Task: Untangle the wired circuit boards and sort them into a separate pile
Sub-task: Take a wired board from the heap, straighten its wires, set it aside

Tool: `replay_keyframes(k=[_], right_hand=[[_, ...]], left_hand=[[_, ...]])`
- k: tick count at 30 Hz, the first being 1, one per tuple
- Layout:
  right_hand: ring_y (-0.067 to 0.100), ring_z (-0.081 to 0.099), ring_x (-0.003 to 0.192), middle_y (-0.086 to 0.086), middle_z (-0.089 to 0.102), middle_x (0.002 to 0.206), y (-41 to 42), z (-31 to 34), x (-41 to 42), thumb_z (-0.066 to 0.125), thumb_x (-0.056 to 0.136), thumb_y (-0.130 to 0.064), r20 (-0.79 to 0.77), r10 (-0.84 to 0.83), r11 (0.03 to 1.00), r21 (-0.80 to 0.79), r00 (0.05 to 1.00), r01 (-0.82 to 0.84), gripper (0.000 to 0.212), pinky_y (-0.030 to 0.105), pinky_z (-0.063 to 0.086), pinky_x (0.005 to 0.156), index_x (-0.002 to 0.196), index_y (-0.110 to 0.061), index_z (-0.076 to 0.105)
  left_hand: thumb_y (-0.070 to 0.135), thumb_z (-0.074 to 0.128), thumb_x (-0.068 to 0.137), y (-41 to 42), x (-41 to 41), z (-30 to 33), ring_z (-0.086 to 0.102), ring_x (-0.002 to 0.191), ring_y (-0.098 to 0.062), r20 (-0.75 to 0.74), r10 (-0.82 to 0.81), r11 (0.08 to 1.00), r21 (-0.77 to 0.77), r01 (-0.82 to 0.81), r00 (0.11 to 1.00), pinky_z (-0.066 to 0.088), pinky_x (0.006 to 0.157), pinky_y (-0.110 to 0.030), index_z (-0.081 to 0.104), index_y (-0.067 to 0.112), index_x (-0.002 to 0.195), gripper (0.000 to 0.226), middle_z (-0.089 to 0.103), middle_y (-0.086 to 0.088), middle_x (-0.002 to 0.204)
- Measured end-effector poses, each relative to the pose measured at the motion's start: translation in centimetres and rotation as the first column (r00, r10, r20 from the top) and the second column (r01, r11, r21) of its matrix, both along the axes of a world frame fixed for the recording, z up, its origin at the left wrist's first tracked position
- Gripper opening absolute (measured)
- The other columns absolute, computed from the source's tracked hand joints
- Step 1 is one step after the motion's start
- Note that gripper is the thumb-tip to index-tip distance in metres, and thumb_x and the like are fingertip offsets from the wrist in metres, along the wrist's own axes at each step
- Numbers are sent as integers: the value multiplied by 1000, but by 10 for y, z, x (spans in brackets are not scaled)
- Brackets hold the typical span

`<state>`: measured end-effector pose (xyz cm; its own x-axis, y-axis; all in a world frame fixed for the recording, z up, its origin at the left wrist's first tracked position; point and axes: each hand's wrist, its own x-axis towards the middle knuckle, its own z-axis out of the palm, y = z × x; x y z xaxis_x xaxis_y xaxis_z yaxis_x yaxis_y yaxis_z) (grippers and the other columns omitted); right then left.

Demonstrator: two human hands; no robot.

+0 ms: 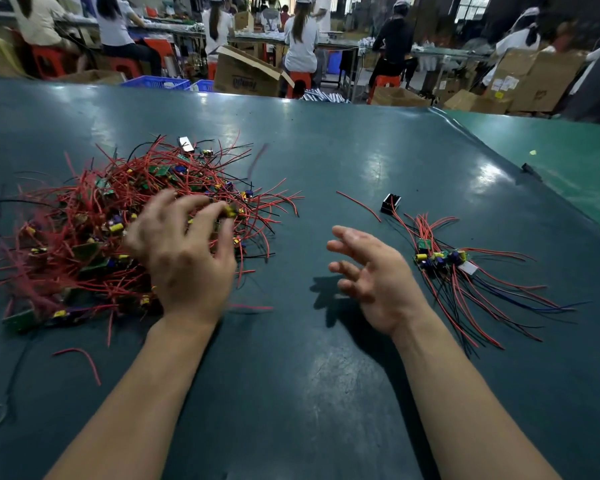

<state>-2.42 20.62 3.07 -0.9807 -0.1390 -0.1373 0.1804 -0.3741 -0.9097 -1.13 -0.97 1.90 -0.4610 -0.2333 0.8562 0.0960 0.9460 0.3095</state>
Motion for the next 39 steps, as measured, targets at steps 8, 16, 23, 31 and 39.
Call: replay_keyframes(k=[8,16,23,31,39], right_hand=[[15,71,70,4,75,88,-22,-9,6,67,88,-14,-191,116,986,138,975,-90,18,22,54,52,104,-20,72],[16,65,53,5,72,72,-14,-3,-1,54,98,-9,-144,-158,987,-25,977,156,11,21,46,42,93,-14,63],[13,57,48,5,67,67,-19,-7,6,61,93,-8,-206,22,988,153,978,10,9,20,41,40,89,-12,66],[8,58,53,3,72,75,-23,-10,4,67,90,-13,-177,-117,981,131,977,141,7,17,42,42,88,-9,73],[6,63,56,0,71,69,-22,-7,-1,63,92,-11,49,-144,975,-165,988,150,6,16,49,49,88,-9,67]], left_hand=[[13,71,83,31,-4,-10,61,99,-33,137,-398,842,-338,421,907,40,90,-45,73,13,111,28,70,-5,104],[20,66,88,51,12,-10,54,65,-24,67,-675,683,-320,657,735,44,62,-36,74,10,84,13,65,-2,73],[27,69,88,46,1,-3,61,59,-11,75,-819,426,744,515,569,49,59,-25,73,12,98,19,69,-11,72],[2,69,85,46,1,-1,60,51,-13,-24,-885,220,858,464,464,49,51,-20,69,-3,100,16,74,-7,77],[10,74,83,40,-4,-2,55,49,-13,-67,-844,213,869,448,532,47,51,-20,71,7,96,13,75,-7,80]])
